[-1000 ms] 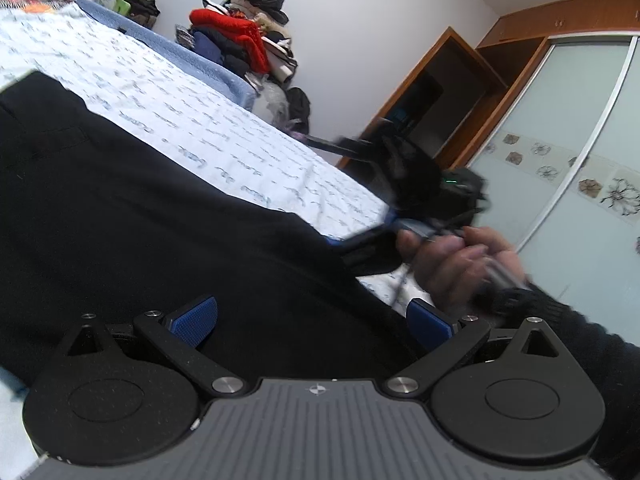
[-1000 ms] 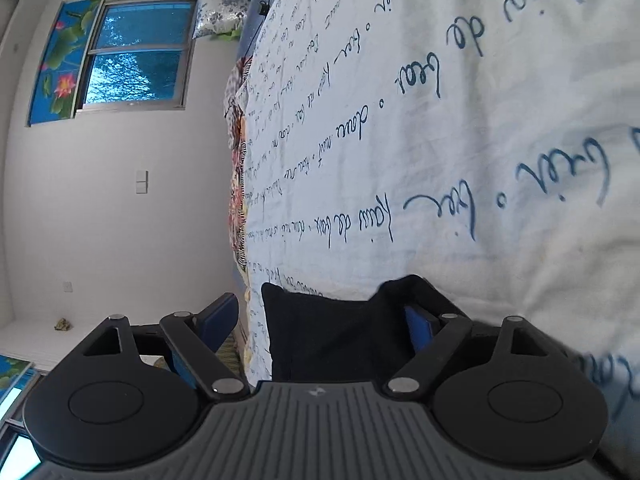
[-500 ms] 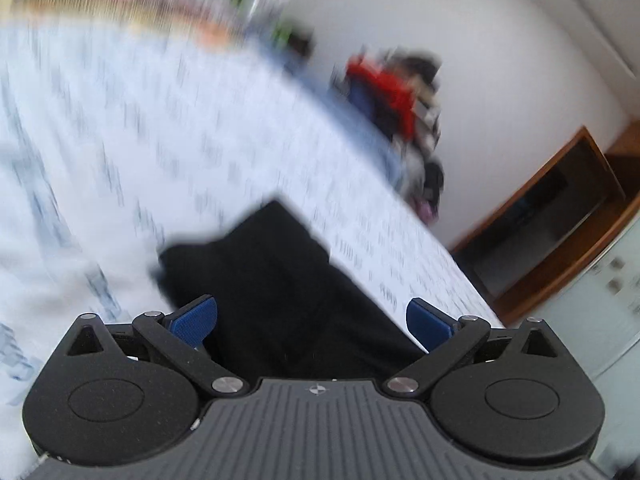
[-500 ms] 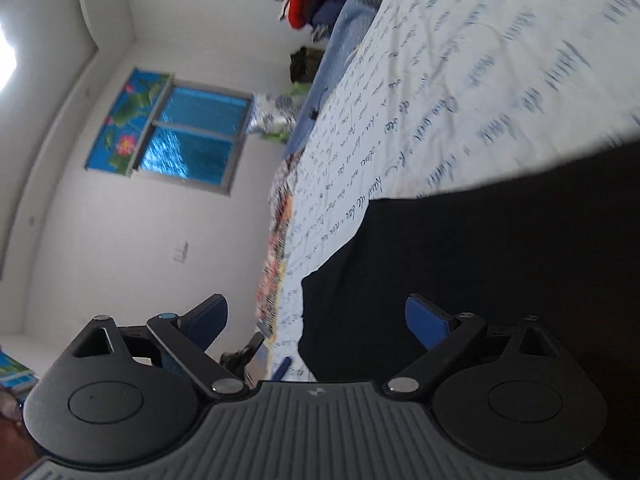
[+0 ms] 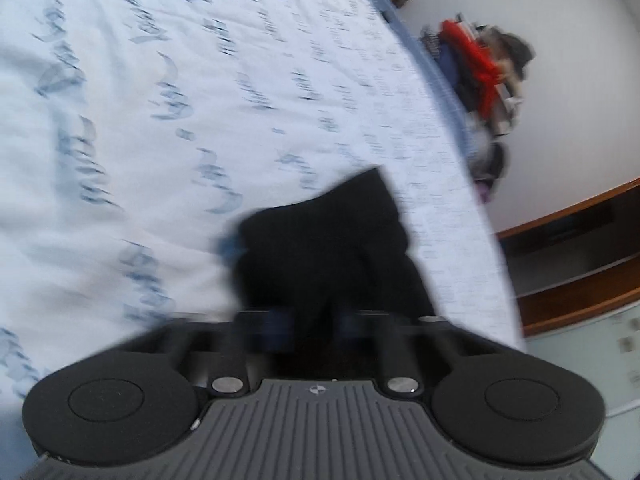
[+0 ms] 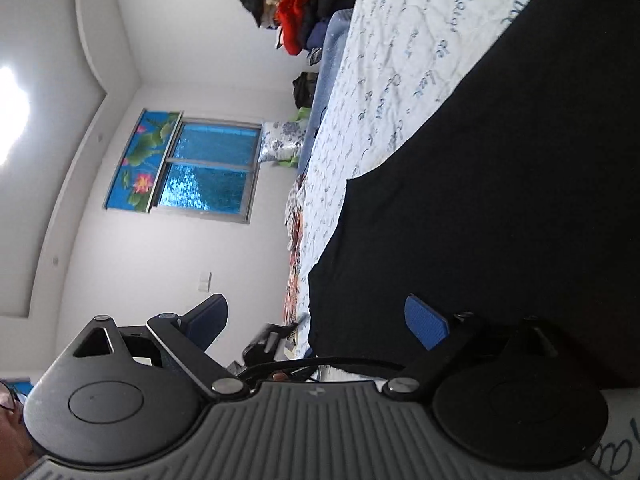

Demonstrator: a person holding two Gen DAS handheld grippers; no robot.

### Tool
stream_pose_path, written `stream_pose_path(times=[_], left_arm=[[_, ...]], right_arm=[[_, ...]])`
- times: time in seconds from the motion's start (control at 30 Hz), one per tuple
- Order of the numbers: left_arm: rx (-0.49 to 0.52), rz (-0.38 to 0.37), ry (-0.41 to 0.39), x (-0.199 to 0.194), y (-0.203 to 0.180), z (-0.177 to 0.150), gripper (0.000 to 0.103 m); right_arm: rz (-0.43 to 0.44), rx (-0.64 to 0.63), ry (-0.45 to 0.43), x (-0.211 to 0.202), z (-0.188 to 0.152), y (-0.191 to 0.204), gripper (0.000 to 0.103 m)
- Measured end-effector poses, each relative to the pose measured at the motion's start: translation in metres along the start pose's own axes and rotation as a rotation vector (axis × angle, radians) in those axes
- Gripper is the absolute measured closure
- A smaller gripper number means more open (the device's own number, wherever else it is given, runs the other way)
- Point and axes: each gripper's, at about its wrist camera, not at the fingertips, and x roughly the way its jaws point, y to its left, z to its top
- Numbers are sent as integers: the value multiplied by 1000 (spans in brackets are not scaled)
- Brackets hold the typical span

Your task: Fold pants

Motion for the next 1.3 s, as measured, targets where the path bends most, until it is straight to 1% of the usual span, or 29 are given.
stream_pose_path(times=[0.07,0.1,0.17,0.2,0.27,0.3,0.37,0.4,0.43,0.47,0.5,0.53,0.57,0.6,0.63,0.67,0.7,0.73,0.83,0.87,0.9,0.93,1.0,1.03,1.1,1.13,1.2,1.27,1.3], left_arm=[[37,-1,-10,-1,2,0,89],[78,22,-27,-4,-3,0,91],[233,106,-94,-16,-23,-11,92],[306,123,-130,-23,-34,-18,95],[395,137,-176,-34,-47,-28,95],[404,159,-169,-31,-46,-29,95],[389,192,-104,-11,-31,-26,87],[393,155,-149,-11,-24,-27,87],[412,135,-176,-13,-22,-29,85],[427,124,-189,-14,-21,-31,85],[431,117,-195,-14,-21,-32,82],[428,93,-195,-16,-20,-33,75],[417,76,-188,-20,-19,-32,72],[401,64,-184,-24,-20,-32,67],[387,58,-194,-31,-21,-32,55],[374,56,-215,-35,-25,-31,47],[357,60,-254,-44,-26,-31,33],[343,61,-306,-51,-29,-31,29],[341,56,-448,-77,-44,-35,30],[361,27,-467,-82,-53,-38,30],[396,-16,-463,-82,-65,-40,28],[447,-57,-435,-78,-79,-44,24],[569,-107,-326,-58,-113,-53,19],[621,-116,-268,-44,-128,-59,19],[716,-145,-118,-11,-155,-75,21],[750,-151,-57,4,-166,-83,21],[791,-160,14,31,-183,-98,21],[819,-173,82,56,-197,-109,20],[833,-165,98,66,-200,-115,21]], right_arm=[[1,-17,6,0,-2,4,6],[3,-23,10,0,-2,5,6],[0,-32,7,-4,-1,8,6],[2,-36,2,-7,-1,9,6],[8,-44,-15,-13,0,11,6],[11,-46,-26,-16,0,12,6],[24,-45,-42,-23,0,10,6],[29,-43,-48,-25,0,9,6],[32,-42,-52,-27,0,7,6],[30,-41,-56,-30,1,7,6],[24,-43,-60,-33,0,8,6],[19,-48,-68,-38,-1,10,6],[16,-53,-79,-44,-1,11,6],[12,-55,-95,-51,-3,13,6],[4,-53,-118,-61,-4,13,6],[-4,-51,-143,-71,-6,13,6],[-17,-46,-170,-83,-8,12,6],[-31,-38,-198,-94,-11,10,6],[-60,2,-276,-122,-20,0,6],[-66,18,-300,-128,-22,-4,6],[-66,34,-320,-133,-23,-8,6],[-59,50,-333,-135,-23,-12,6],[-41,75,-343,-129,-18,-17,6],[-30,78,-343,-123,-14,-18,6],[-19,74,-338,-108,-3,-16,6],[-22,69,-334,-100,3,-14,6],[-34,58,-318,-85,15,-13,6],[-79,51,-308,-75,24,-12,6],[-111,46,-305,-71,28,-14,7]])
